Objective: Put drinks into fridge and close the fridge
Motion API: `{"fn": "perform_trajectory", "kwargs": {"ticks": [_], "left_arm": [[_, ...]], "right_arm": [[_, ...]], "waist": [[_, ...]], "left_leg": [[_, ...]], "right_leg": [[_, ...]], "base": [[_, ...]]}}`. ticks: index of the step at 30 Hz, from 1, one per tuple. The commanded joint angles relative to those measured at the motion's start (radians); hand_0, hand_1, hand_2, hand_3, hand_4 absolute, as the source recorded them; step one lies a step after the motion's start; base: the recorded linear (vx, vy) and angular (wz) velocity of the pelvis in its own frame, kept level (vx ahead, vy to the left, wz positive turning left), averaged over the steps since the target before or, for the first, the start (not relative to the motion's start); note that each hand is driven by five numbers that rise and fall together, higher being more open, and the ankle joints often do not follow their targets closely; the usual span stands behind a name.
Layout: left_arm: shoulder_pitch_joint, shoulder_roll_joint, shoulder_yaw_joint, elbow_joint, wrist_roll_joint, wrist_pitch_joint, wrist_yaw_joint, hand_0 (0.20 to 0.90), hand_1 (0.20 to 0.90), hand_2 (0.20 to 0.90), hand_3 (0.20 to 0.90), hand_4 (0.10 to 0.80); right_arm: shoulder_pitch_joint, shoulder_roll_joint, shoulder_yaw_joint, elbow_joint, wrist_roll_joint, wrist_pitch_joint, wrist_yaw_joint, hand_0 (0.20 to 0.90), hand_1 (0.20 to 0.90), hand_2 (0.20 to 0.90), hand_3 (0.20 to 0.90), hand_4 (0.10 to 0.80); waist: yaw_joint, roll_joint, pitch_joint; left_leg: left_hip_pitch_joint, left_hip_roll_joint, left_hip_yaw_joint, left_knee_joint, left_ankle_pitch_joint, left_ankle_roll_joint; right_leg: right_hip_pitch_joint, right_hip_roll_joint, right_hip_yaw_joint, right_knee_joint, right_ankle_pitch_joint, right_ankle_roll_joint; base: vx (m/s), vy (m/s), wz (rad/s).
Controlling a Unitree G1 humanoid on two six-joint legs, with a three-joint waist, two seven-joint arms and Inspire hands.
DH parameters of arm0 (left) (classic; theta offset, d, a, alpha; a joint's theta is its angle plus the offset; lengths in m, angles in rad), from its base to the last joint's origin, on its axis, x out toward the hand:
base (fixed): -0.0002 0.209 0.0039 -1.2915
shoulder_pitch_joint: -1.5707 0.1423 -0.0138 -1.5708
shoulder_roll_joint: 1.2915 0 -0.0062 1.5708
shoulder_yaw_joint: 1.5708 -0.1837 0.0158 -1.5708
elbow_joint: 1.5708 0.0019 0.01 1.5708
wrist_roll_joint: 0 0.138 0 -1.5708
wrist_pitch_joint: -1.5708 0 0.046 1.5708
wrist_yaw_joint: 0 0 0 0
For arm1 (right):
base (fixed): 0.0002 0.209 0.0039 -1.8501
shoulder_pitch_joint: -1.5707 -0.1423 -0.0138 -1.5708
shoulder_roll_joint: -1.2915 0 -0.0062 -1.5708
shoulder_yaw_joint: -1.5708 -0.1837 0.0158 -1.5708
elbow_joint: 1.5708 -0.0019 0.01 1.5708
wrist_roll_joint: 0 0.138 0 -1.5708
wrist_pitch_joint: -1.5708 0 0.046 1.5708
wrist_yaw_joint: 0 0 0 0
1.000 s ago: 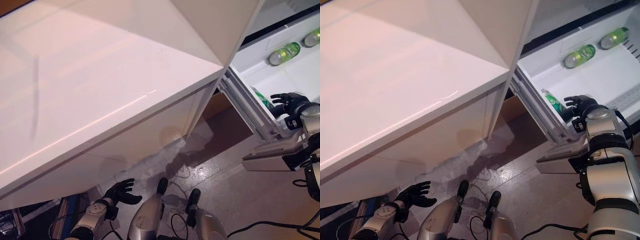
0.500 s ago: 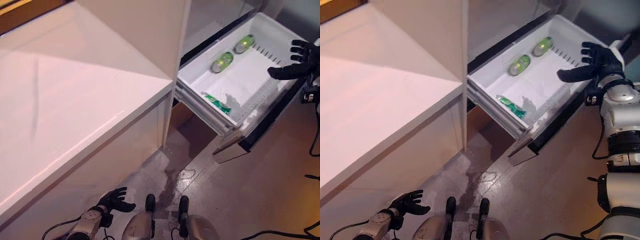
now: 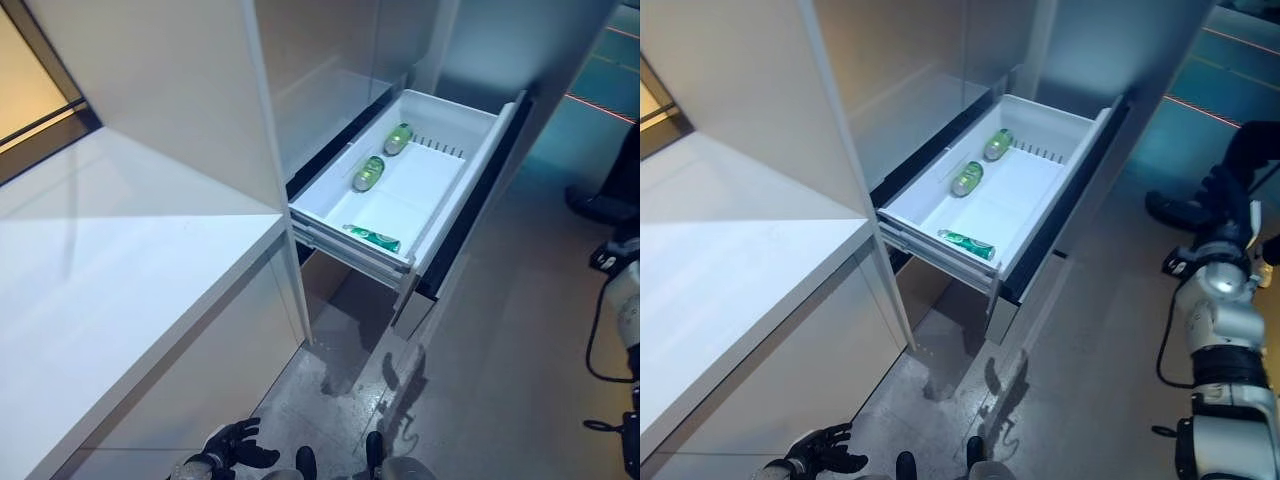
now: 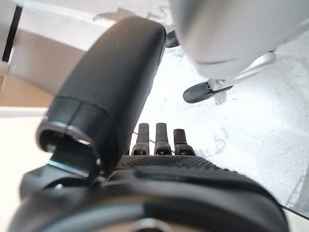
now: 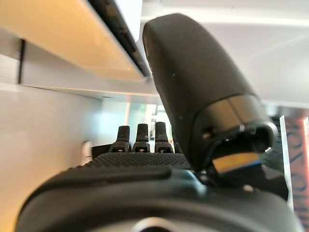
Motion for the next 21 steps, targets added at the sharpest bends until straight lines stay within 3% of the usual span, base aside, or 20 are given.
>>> {"fn": "perform_trajectory", "kwargs": {"ticks": [1, 9, 21], "left_arm": [[-0.002, 0.023, 0.006, 0.060, 0.050, -0.045, -0.002, 0.900, 0.900, 0.900, 0.900, 0.800], [0.015, 0.030, 0.004, 0.046, 0.070, -0.031, -0.010, 0.900, 0.900, 0.900, 0.900, 0.800], [0.009, 0.033, -0.017, 0.034, 0.068, -0.012, -0.016, 0.900, 0.900, 0.900, 0.900, 0.800]], "right_arm": [[-0.047, -0.001, -0.017, -0.106, 0.000, -0.122, 0.012, 0.900, 0.900, 0.900, 0.900, 0.800], [0.019, 0.048, -0.014, -0.151, -0.013, -0.096, 0.017, 0.900, 0.900, 0.900, 0.900, 0.800], [0.030, 0.057, 0.009, -0.111, -0.026, -0.084, 0.032, 0.900, 0.900, 0.900, 0.900, 0.800]], "waist": [[0.024, -0.030, -0.091], [0.018, -0.031, -0.097], [0.033, -0.021, -0.099]], "left_leg": [[-0.026, -0.022, -0.021, 0.122, -0.160, 0.003], [-0.013, -0.017, -0.022, 0.113, -0.161, 0.005], [-0.010, -0.003, -0.046, 0.043, -0.118, -0.012]], "right_leg": [[-0.011, 0.027, -0.038, 0.110, -0.127, 0.017], [-0.007, 0.031, -0.025, 0.109, -0.128, 0.022], [0.003, 0.042, -0.057, 0.081, -0.123, 0.016]], "base": [[0.079, -0.064, -0.22], [0.049, -0.045, -0.03], [0.000, -0.009, 0.03]]}}
